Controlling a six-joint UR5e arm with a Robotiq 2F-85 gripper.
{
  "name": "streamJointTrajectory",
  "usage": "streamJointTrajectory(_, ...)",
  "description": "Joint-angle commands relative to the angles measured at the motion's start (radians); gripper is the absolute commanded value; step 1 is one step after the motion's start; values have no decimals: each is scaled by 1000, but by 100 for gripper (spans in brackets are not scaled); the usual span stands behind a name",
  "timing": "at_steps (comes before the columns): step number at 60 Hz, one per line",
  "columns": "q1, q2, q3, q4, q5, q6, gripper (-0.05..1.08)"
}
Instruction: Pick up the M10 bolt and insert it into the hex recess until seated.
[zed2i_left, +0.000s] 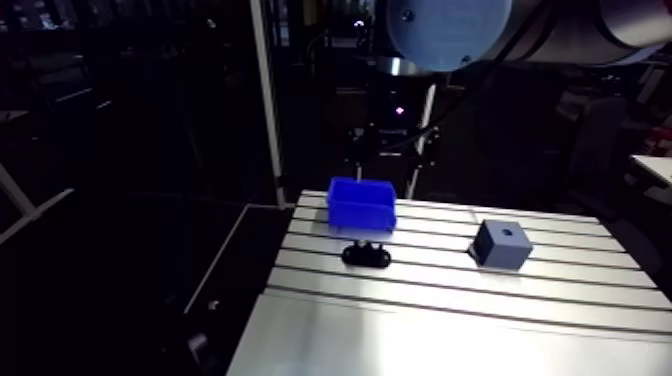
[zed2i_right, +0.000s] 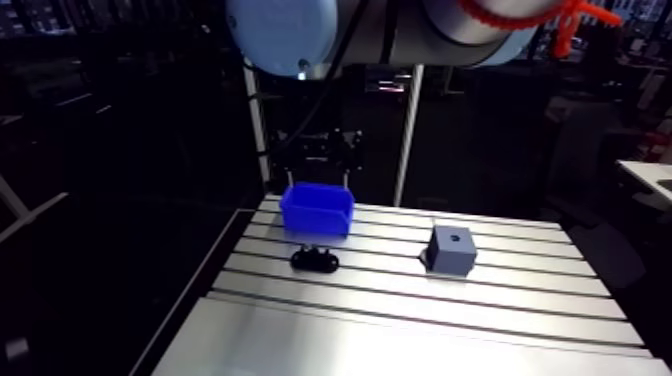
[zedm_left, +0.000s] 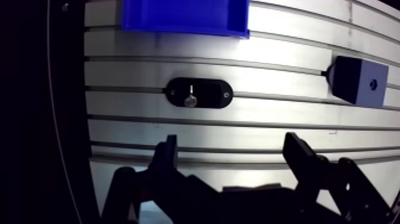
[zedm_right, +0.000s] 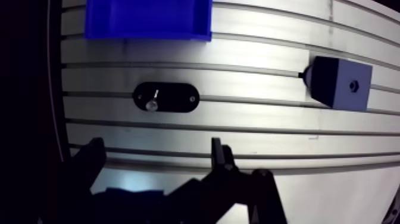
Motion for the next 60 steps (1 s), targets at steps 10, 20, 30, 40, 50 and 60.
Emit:
streamJointTrajectory(10,24,71,59,-139,5,15,25)
streamJointTrajectory(20,27,86,71,-173,19,13,30)
streamJointTrajectory(30,38,108,79,-179,21,18,32)
streamJointTrajectory(40,53,132,96,-251,11,18,37)
streamJointTrajectory(50,57,143,107,-264,6,32,41)
streamJointTrajectory(60,58,150,111,-265,6,39,44)
